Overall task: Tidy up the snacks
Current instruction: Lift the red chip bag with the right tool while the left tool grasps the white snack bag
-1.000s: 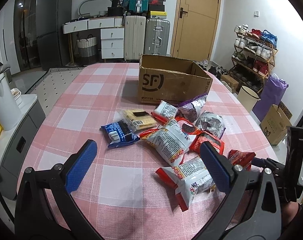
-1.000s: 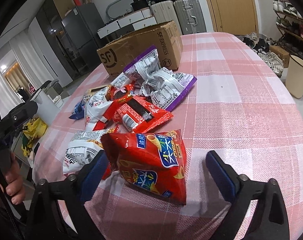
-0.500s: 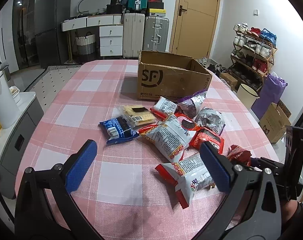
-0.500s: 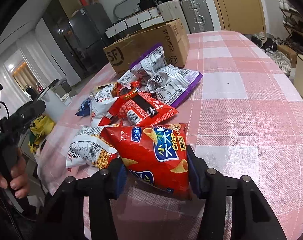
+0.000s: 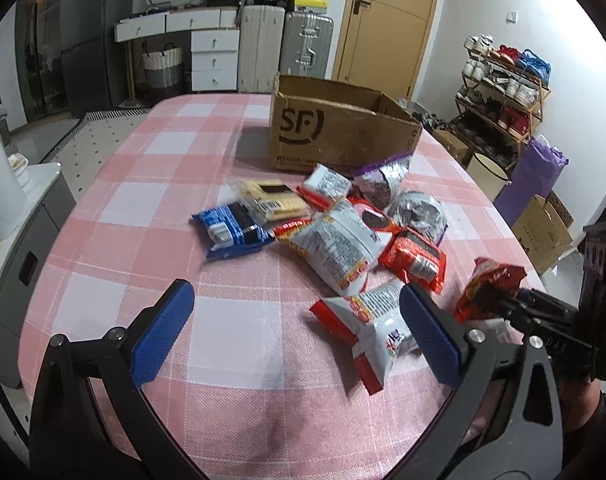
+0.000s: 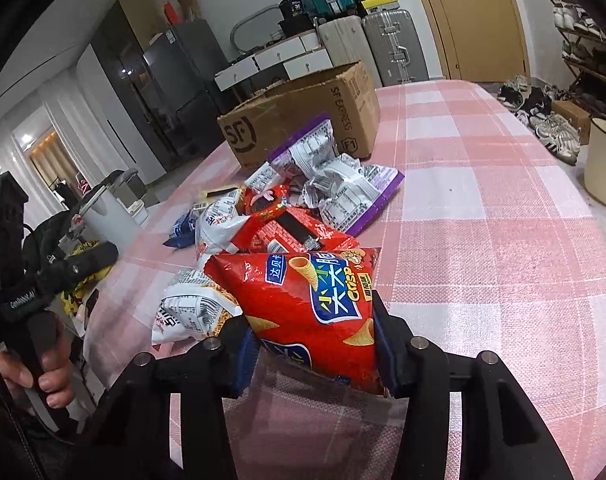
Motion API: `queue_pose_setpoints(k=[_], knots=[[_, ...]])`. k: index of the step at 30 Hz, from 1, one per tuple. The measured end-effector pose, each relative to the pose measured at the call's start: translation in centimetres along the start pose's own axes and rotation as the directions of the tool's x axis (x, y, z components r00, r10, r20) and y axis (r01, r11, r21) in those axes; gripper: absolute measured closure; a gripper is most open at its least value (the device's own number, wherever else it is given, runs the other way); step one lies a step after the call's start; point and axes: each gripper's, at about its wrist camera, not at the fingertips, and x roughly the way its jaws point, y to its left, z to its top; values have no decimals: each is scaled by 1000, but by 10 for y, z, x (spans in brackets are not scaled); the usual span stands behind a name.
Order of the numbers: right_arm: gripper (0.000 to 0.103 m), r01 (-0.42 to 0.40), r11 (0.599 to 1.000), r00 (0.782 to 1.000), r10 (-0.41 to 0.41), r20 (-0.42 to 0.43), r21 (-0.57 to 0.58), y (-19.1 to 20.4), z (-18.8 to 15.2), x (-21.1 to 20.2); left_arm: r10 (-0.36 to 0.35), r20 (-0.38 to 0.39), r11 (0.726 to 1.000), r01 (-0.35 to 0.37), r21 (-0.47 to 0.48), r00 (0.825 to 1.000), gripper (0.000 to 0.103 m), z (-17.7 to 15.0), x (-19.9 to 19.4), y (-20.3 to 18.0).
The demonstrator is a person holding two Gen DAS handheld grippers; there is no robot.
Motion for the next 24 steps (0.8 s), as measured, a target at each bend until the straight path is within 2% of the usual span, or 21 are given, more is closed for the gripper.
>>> queue_pose_setpoints(k=[5,8,11,24], knots=[[54,-6,1000,1000,6,10,-4,1,-1,-4,-43,-45,999,43,-2,998,1,-3,10,-6],[54,-10,1000,1000,10,11,0,0,-1,-5,-97,-77,995,97,-9,992,1,-6,17,-12],[54,-13,1000,1000,13,12,2,0,-2,-4,-122,-99,992,123,0,988,1,-9,25,-19],[54,-21,1000,1000,20,17,21,-8,-6,-5,-154,-191,988,157,3,970,1,-12,67,-41]])
